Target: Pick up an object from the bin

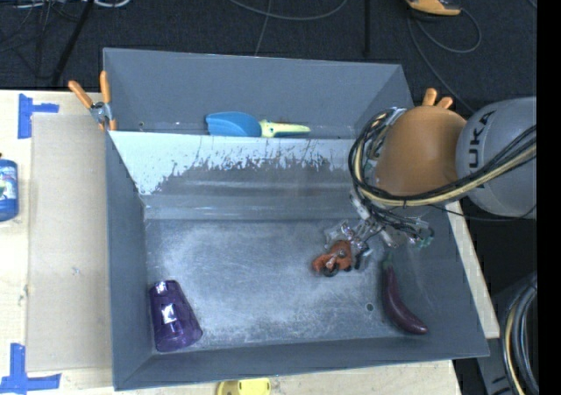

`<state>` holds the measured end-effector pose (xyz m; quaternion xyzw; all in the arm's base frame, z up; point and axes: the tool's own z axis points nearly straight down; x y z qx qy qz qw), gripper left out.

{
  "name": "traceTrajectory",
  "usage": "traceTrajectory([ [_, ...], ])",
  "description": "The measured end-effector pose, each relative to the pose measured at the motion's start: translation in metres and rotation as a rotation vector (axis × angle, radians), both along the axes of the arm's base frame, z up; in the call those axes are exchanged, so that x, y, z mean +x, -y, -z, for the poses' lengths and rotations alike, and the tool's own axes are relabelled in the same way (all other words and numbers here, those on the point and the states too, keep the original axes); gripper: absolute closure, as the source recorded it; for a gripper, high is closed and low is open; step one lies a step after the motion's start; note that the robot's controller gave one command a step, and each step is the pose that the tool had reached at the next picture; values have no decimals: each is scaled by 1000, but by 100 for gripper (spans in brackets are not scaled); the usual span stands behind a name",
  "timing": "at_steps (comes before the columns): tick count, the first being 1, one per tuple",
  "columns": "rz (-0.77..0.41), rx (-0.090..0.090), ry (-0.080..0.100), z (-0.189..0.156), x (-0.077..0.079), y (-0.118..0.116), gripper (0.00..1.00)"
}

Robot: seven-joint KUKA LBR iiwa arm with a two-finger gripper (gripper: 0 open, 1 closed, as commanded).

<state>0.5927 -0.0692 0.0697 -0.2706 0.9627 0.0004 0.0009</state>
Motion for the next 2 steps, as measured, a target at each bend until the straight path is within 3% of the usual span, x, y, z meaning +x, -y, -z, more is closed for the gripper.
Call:
traceTrajectory([
  [2, 1, 1, -11, -23, -3, -1, 100],
])
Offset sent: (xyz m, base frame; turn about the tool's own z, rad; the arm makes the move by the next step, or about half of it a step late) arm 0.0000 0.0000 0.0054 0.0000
